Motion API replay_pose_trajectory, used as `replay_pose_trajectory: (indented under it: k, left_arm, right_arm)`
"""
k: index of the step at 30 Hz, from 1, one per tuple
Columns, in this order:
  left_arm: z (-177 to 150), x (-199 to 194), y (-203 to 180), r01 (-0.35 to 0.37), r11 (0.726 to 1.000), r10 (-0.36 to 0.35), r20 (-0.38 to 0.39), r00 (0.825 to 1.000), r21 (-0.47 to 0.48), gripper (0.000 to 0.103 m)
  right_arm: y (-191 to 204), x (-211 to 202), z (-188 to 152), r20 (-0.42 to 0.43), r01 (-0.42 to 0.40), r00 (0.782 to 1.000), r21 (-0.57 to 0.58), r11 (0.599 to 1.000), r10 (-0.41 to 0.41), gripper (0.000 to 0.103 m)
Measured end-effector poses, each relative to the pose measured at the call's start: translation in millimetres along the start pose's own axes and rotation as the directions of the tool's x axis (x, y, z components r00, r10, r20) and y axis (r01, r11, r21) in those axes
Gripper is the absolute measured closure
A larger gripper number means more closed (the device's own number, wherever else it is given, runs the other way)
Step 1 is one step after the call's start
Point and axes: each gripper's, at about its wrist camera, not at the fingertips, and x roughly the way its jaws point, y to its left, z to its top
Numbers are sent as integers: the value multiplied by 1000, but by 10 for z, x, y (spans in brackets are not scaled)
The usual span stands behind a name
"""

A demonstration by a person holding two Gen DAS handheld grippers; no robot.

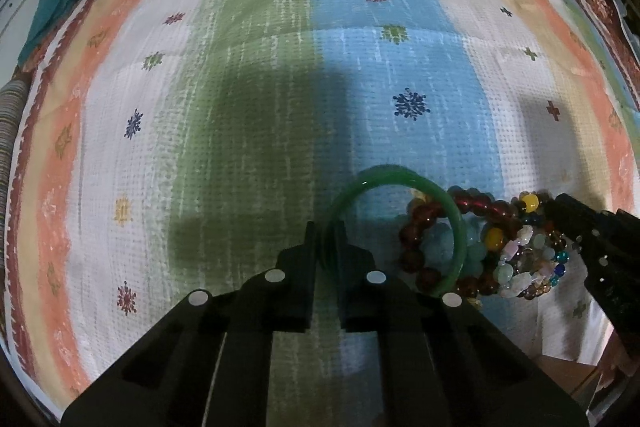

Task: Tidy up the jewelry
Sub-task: 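Close the left gripper on the green bangle while the right closes on the yellow-black bracelet, then lift the green bangle with the left gripper while the right lifts the yellow-black bracelet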

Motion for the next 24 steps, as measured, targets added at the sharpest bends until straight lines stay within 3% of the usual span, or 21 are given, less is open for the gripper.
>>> replay_pose_trajectory:
  k: [9,15,24]
  left_arm:
    - [12,-35,-31,7,1000,-7,-1,1000,-3,97]
    - [27,-238,-46,39,999,-38,38,999,-10,96]
    - [-4,-557,-142,88,996,-89,87,992,15,95]
  right_arm:
    - [-36,-25,-5,4,-25,1000,13,1000,25,91]
    - [-13,-97,13,12,-16,1000,11,1000,16,91]
    - [131,-434,49,81,10,997,-29,1000,-8,91]
